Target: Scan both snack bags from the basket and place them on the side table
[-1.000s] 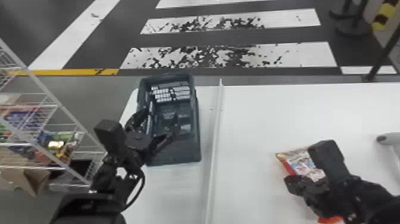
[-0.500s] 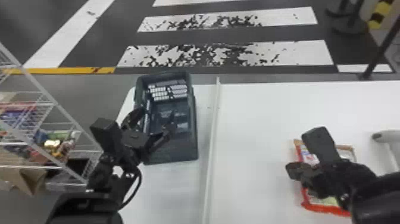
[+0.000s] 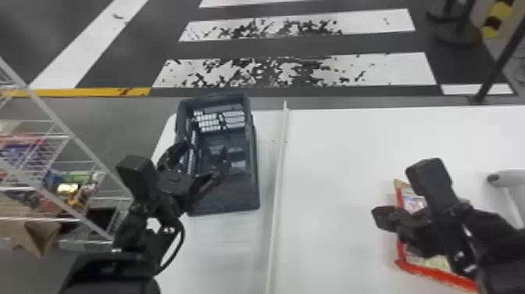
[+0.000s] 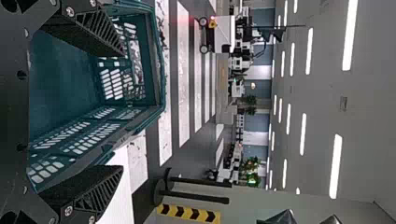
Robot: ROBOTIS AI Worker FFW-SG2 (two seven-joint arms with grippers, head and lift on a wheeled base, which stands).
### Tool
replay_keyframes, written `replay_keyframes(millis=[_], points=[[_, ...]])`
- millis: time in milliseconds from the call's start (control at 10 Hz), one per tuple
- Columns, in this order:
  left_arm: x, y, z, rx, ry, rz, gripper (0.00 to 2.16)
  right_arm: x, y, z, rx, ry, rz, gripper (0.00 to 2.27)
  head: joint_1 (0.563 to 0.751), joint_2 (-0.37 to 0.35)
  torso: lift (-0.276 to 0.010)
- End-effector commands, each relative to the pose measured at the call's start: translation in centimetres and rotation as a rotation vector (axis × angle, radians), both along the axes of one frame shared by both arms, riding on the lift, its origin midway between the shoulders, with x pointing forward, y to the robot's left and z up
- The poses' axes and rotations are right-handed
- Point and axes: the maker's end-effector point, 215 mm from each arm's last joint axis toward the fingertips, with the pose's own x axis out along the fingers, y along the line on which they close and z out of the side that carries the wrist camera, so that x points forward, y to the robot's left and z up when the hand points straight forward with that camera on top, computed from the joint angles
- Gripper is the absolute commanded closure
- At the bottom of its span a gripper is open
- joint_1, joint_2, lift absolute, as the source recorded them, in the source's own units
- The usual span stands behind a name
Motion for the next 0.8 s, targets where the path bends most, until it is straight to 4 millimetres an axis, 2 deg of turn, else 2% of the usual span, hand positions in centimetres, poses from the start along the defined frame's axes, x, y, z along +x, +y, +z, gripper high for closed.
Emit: replay_keyframes(millis=[0, 100, 200, 300, 700], points=[[-0.1, 0.0, -0.1, -0.001, 0.003, 0.0, 0.15, -0.2, -1.8, 2.0, 0.006, 0.005, -0.053, 2.25, 0.695, 0.18, -0.075], [-0.1, 0.1, -0.2, 0.001, 0.004, 0.001, 0.15, -0.5, -3.7, 2.3, -0.011, 0.024, -0.098, 2.25, 0.695, 0.169, -0.075], [-0.1, 0.1, -0.2, -0.002, 0.004, 0.001, 0.15, -1.3, -5.4, 1.8, -0.019, 0.058, -0.133, 2.25, 0.695, 0.148, -0.075], [-0.1, 0.1, -0.2, -0.002, 0.004, 0.001, 0.15, -2.1, -6.2, 1.1, -0.019, 0.077, -0.146, 2.25, 0.695, 0.138, -0.075], [-0.1, -0.2, -0.3, -0.006, 0.005, -0.003, 0.15, -4.9, -6.8, -4.1, -0.05, 0.175, -0.107, 2.25, 0.695, 0.096, -0.075]])
